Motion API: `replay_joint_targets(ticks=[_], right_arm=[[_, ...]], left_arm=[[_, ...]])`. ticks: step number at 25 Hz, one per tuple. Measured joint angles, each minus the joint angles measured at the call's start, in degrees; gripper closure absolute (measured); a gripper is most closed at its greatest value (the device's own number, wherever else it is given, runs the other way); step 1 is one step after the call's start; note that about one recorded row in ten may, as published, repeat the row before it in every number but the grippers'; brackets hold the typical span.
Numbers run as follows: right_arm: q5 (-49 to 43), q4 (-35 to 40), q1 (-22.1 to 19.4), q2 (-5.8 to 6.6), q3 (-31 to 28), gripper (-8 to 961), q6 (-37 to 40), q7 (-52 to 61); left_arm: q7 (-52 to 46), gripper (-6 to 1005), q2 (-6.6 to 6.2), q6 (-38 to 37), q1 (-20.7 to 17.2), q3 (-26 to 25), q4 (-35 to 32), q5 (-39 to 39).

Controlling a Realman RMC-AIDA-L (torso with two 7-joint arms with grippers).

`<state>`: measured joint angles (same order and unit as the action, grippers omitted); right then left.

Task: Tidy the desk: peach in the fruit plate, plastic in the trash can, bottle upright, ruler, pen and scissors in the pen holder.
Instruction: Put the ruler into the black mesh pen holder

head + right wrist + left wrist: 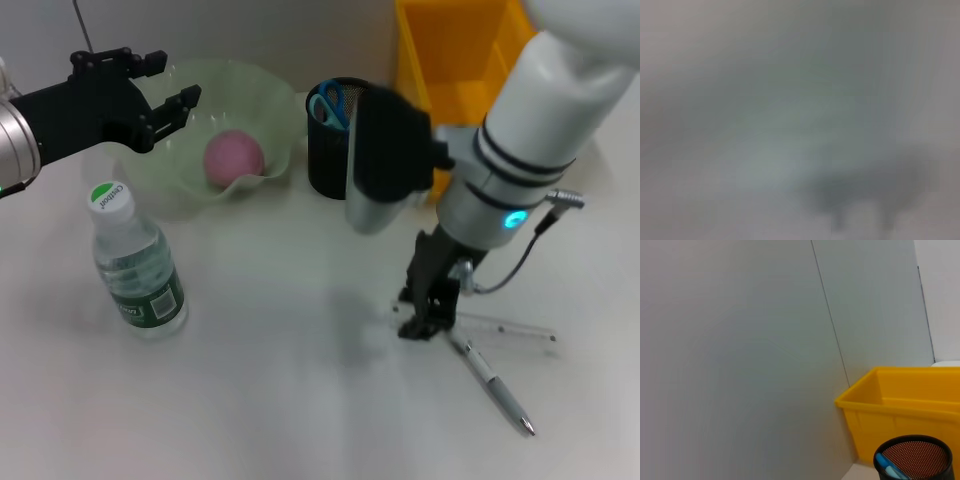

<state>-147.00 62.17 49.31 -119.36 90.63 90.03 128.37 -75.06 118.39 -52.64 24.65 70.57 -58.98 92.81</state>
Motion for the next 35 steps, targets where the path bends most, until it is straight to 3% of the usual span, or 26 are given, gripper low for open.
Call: replay_joint_targets(ticks=[9,21,25,35], right_arm=[[4.9,18.33,-8.57,0.04,-11.46,561,-4.33,0.65],[10.68,26.48,-14.55,-0.11,-11.3,562,-20.37,1.84],[11.52,26.49,-16.41,-0.11,-9.22,562,-32.75,1.59],[14.18,19.6,-15.35,0.02,-2.49,562,-49.18,1.18]], left_arm=[[0.81,500,0.0,0.02,-0.23,-0.05,0.01,-0.05],[0.88,499,0.0,-0.04,-0.14,0.0,0.06,-0.09],[1.33,500,0.03,-0.09,-0.07,0.0,0.3,-0.06],[1.73,499,0.09,-0.09,0.03,0.09,0.6,-0.27]])
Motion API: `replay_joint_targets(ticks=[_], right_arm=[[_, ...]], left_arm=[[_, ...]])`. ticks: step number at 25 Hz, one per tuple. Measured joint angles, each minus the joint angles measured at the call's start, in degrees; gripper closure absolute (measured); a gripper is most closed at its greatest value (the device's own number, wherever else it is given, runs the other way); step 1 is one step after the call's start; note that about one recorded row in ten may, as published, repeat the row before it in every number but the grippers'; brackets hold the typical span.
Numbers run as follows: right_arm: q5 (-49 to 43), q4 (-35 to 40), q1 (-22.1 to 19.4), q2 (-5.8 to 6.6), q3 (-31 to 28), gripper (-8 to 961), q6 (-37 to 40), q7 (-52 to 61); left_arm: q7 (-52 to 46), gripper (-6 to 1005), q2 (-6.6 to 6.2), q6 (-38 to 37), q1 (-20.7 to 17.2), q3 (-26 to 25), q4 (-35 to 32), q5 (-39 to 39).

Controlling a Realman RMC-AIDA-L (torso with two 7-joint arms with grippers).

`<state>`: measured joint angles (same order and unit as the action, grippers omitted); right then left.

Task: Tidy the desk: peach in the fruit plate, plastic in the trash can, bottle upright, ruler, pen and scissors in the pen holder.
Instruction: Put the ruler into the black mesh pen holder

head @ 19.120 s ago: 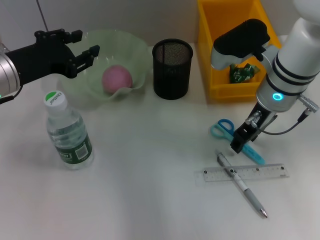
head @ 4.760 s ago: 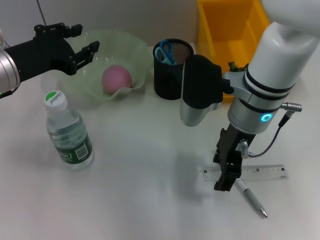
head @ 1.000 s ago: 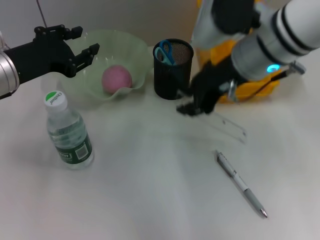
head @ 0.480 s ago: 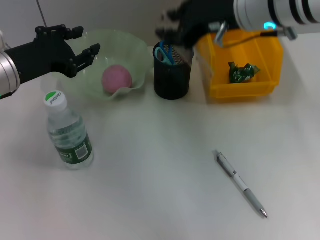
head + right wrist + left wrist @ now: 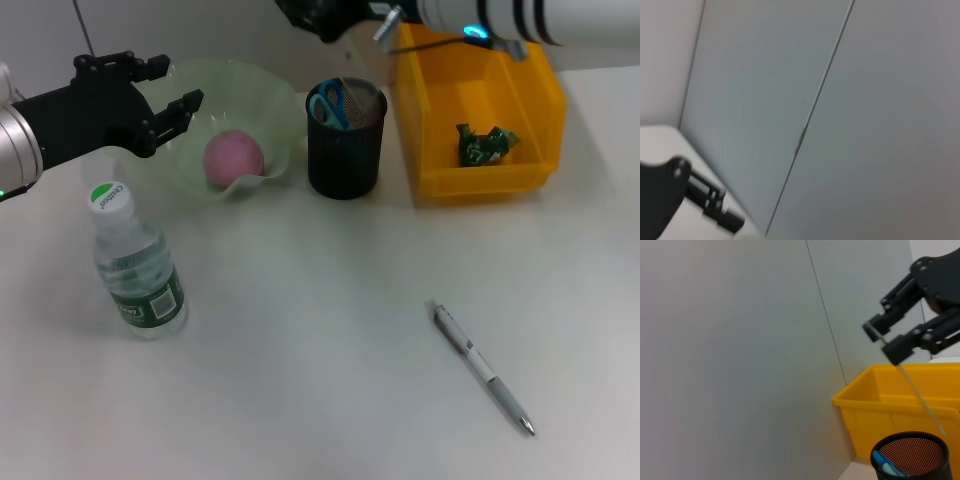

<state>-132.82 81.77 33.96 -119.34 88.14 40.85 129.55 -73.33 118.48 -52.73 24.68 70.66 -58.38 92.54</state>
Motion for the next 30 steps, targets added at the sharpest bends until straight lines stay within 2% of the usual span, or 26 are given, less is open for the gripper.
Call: replay_joint_targets(ticks=[4,7,14,23,30], right_arm=[[4.31,-3.87,0.39,-0.01,2.14,561,-8.13,-3.01],[8.27,-7.54,1.46,-0.01,2.53,561,-11.41,-5.55],[10.95,-13.76,3.1,-0.1,3.35,561,-14.94,-6.44],[11.93,-15.88,2.86,-0.17,4.17,562,-16.06,-6.53],[12.0,-18.42,3.25,-0.13,5.55,521,-19.87,-7.05]], left_arm=[[0.37,499,0.0,0.0,0.05,0.0,0.03,0.0],[0.48,500,0.0,0.0,0.12,0.0,0.03,0.0],[0.48,500,0.0,0.01,0.21,0.0,0.03,0.02],[0.47,499,-0.06,0.26,0.19,-0.08,0.08,0.2],[0.47,499,-0.09,0.15,0.19,-0.09,0.16,0.12]])
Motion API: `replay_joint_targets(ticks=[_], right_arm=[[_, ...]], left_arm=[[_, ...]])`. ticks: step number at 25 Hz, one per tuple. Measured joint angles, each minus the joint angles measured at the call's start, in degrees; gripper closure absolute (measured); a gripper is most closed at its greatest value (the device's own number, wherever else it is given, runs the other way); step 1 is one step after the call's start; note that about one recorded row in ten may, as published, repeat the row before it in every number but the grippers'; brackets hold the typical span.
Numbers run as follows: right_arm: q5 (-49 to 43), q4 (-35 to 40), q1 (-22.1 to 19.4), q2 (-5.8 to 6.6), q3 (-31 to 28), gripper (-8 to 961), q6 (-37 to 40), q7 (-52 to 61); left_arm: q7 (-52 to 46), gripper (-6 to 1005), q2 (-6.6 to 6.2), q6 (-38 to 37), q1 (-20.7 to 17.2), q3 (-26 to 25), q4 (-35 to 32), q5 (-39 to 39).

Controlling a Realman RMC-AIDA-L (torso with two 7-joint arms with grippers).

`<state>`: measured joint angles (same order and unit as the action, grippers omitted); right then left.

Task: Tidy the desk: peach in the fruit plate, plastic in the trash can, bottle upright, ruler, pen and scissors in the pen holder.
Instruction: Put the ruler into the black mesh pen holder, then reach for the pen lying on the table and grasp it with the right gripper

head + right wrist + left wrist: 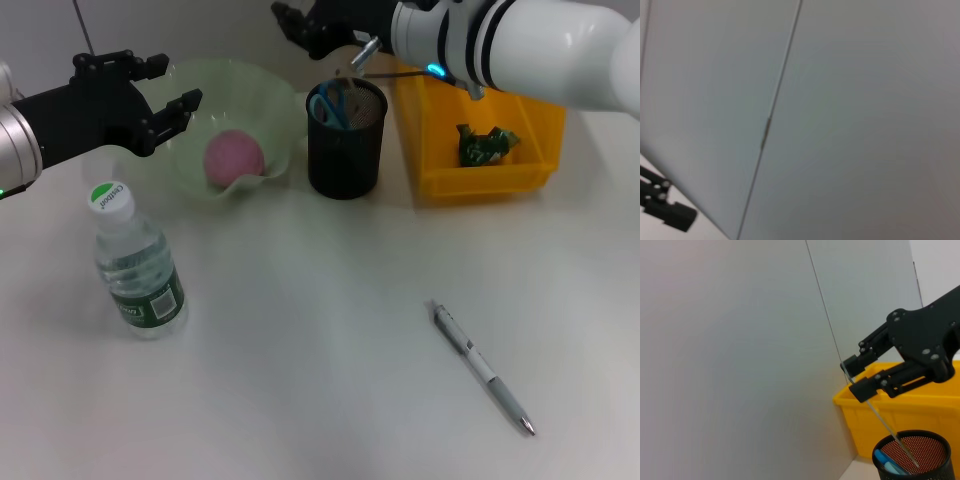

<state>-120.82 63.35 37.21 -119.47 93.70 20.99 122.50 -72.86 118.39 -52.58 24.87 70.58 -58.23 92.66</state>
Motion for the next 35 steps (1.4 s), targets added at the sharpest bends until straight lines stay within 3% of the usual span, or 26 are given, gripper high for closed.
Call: replay_joint_targets(ticks=[16,18,24,27,30,35], right_arm=[[0.94,0.14,-0.18,0.07,0.07,403,-1.49,0.27],[1.05,2.99,-1.44,0.01,1.19,342,-1.06,0.3],[2.01,12.66,-7.34,-0.14,6.5,343,-1.45,0.39],[6.7,14.48,-9.27,-0.17,6.71,343,-1.72,0.47],[15.05,14.22,-10.07,0.08,4.5,342,0.21,0.53],[23.3,12.97,-10.49,0.2,-4.67,343,12.51,3.92]], left_arm=[[0.0,499,0.01,-0.18,0.0,0.09,-0.11,0.11],[0.0,499,0.04,-0.19,-0.03,0.09,-0.17,0.04],[0.0,500,0.08,-0.16,-0.05,0.08,-0.09,-0.21],[0.0,500,0.09,-0.15,0.0,0.08,-0.07,-0.24],[0.0,499,0.09,-0.15,0.0,0.08,-0.07,-0.24],[0.2,499,0.09,-0.15,-0.24,0.04,-0.14,-0.29]])
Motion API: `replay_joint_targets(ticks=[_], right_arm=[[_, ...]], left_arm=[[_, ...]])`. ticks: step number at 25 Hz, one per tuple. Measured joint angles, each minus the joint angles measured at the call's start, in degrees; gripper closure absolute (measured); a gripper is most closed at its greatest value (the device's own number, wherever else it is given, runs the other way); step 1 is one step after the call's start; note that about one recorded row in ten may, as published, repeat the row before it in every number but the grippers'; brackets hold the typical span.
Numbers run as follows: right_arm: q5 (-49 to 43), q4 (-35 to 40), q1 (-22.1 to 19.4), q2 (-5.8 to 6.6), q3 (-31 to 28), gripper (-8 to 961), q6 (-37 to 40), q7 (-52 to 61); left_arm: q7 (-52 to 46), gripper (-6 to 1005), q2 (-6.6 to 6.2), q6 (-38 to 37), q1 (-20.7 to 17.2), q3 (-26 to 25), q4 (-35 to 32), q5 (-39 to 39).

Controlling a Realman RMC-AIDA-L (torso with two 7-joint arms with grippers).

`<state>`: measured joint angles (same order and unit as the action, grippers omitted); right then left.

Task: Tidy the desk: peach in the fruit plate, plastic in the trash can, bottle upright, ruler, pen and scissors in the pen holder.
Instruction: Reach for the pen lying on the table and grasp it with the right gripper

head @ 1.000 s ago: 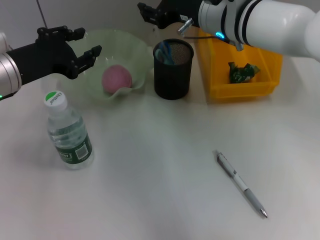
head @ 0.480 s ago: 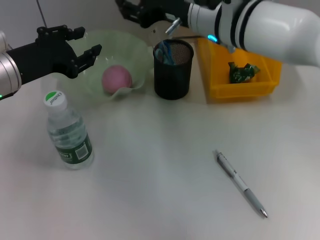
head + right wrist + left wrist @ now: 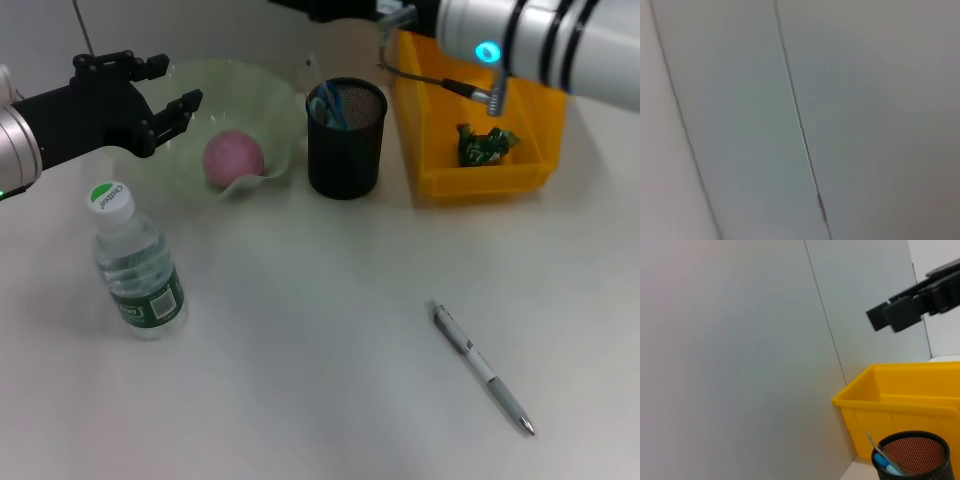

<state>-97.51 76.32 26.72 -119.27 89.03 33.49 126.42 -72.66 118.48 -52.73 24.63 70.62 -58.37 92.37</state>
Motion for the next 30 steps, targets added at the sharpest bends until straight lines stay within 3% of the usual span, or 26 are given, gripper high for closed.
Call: replay_joint_targets(ticks=[2,6,15,21,22,24,26,27,28,30], right_arm=[[-1.5,-0.37,0.48,0.18,-3.63,345,5.82,5.49],[-12.89,0.26,2.85,0.29,-10.36,349,17.22,18.93],[-27.66,7.53,5.22,0.31,-16.38,356,34.33,33.51],[-35.59,12.9,10.29,0.39,-22.43,359,49.18,41.82],[-37.23,11.93,13.31,0.3,-25.63,360,54.68,42.71],[-37.64,10.93,14.81,0.24,-27.3,361,57.33,42.79],[-39.28,6.33,18.79,0.27,-31.38,362,62.36,42.92],[-42.37,0.66,22.81,0.37,-34.41,362,66.12,42.97],[-42.37,0.66,22.81,0.37,-34.41,363,66.12,42.97],[-46.2,-5.79,26.6,0.52,-35.03,364,69.68,43.01]], left_arm=[[0.4,499,0.0,0.01,0.07,-0.04,0.13,0.0],[0.58,499,-0.01,0.01,0.07,-0.08,0.13,0.0],[0.59,500,0.0,0.0,0.32,-0.34,0.26,-0.03],[0.6,500,0.0,-0.01,0.37,-0.4,-0.01,-0.06],[0.6,500,0.0,0.0,0.37,-0.41,-0.14,-0.15],[0.6,500,0.0,0.02,0.4,-0.37,-0.18,-0.16],[0.6,499,0.0,0.02,0.4,-0.37,-0.18,-0.16],[0.58,499,0.0,-0.07,0.47,-0.13,-0.36,-0.18],[0.58,499,0.0,-0.1,0.47,-0.17,-0.37,-0.18],[0.59,499,-0.01,-0.08,0.47,-0.42,-0.38,-0.18]])
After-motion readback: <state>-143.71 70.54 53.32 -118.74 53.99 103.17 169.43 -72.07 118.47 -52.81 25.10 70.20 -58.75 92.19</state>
